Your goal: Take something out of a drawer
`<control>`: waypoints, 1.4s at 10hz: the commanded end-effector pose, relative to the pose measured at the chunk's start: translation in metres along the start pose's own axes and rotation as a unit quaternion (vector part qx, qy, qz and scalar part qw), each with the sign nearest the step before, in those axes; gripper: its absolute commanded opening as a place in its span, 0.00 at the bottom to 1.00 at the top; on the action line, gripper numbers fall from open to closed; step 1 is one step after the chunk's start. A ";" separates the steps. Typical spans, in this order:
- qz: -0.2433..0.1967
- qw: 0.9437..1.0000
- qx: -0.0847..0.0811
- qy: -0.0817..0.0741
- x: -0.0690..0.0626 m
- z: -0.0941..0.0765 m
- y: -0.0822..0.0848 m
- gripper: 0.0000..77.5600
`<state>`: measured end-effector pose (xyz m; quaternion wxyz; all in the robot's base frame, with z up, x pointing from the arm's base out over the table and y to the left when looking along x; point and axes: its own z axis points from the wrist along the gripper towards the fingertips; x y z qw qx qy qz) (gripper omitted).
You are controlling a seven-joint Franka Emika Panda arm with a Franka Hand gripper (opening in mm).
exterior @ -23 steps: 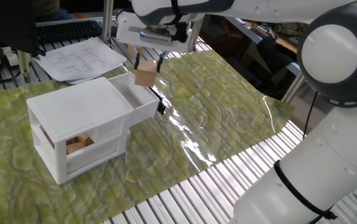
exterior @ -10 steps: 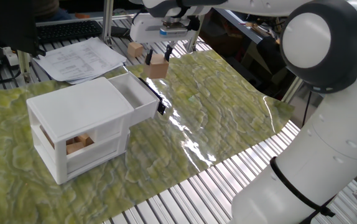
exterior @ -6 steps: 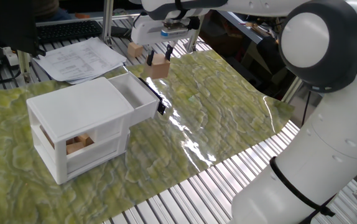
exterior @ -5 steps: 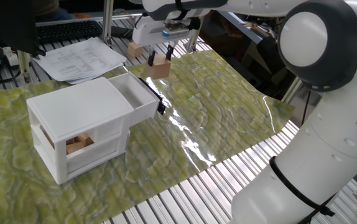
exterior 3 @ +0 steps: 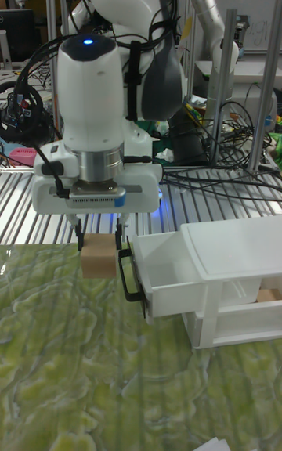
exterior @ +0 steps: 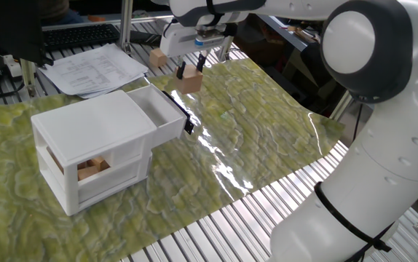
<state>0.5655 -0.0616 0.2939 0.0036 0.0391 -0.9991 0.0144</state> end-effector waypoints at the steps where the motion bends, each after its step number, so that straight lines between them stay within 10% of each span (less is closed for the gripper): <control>1: -0.006 1.000 -0.001 -0.003 -0.003 0.004 -0.006 0.02; 14: -0.024 1.000 -0.010 -0.012 -0.025 0.054 -0.017 0.02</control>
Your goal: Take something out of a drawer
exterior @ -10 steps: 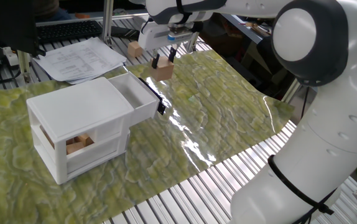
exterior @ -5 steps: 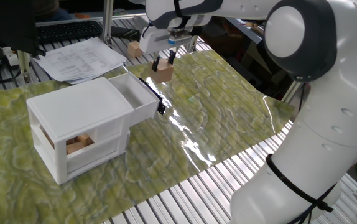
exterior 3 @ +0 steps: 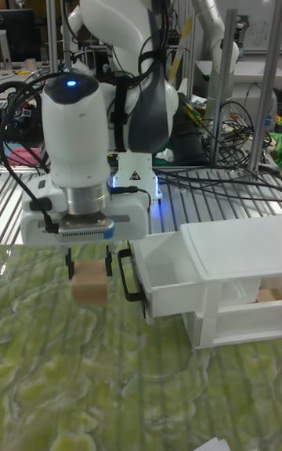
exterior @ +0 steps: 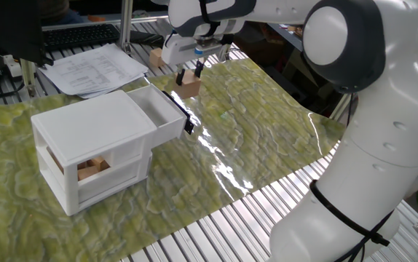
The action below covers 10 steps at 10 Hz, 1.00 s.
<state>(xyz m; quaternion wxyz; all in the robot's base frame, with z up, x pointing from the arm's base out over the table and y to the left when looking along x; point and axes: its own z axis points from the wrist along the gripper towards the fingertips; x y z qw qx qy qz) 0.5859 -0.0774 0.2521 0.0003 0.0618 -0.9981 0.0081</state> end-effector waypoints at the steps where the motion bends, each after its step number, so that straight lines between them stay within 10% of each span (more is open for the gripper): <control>1: -0.002 1.000 -0.005 -0.009 -0.007 0.016 -0.002 0.02; 10: -0.005 1.000 -0.012 -0.013 -0.019 0.049 -0.006 0.02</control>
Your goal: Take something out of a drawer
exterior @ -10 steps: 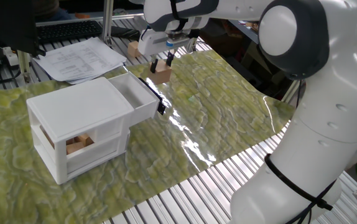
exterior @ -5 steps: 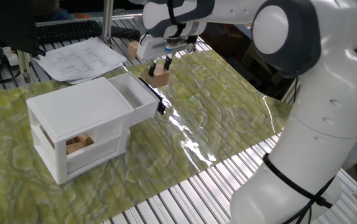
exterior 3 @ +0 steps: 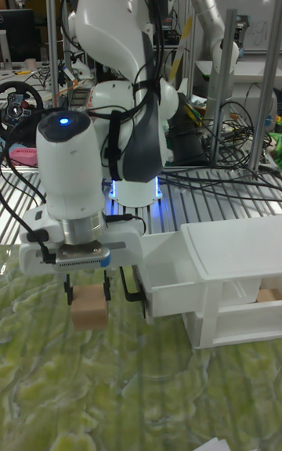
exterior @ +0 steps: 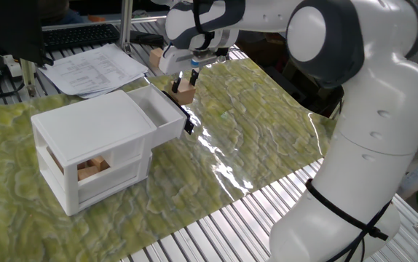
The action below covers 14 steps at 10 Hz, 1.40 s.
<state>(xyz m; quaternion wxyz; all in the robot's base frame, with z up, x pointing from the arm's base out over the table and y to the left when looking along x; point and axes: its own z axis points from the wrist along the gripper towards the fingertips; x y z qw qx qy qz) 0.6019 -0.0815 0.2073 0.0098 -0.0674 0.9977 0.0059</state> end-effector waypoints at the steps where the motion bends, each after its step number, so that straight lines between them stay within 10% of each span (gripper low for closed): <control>1: 0.001 1.000 0.003 -0.002 -0.005 0.010 -0.002 0.02; 10: 0.019 1.000 0.013 -0.001 -0.010 0.032 -0.005 0.02; 11: 0.019 1.000 0.013 -0.001 -0.010 0.032 -0.005 1.00; 14: 0.019 1.000 0.013 -0.001 -0.010 0.032 -0.005 1.00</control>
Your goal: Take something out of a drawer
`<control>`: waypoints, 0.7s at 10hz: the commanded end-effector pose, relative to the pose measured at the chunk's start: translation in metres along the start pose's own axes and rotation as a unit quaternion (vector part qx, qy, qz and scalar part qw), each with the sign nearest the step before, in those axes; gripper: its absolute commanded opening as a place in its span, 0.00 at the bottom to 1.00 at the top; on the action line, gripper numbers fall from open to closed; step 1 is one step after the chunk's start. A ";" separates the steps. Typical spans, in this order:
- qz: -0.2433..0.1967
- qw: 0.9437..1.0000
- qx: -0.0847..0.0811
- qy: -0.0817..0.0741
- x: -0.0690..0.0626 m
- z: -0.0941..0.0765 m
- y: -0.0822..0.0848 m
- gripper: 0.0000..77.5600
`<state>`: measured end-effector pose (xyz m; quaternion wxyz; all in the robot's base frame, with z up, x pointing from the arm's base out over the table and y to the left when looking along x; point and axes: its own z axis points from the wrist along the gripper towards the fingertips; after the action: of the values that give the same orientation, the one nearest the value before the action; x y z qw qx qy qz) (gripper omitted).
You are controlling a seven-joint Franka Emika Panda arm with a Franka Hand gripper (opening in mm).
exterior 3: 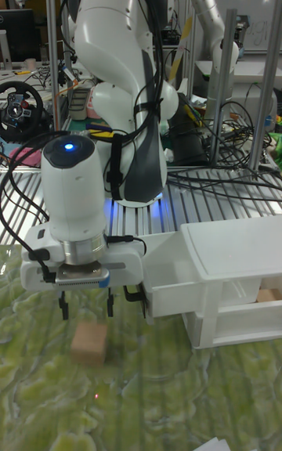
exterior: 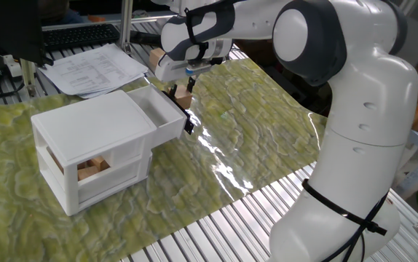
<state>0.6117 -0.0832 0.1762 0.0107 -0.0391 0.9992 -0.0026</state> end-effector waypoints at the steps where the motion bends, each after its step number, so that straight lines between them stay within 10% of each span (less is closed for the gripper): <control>1: -0.009 1.000 0.004 0.000 -0.001 0.001 -0.001 1.00; 7: 0.001 1.000 0.003 0.005 0.002 -0.014 -0.001 1.00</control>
<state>0.6112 -0.0838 0.1763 0.0080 -0.0458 0.9989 -0.0055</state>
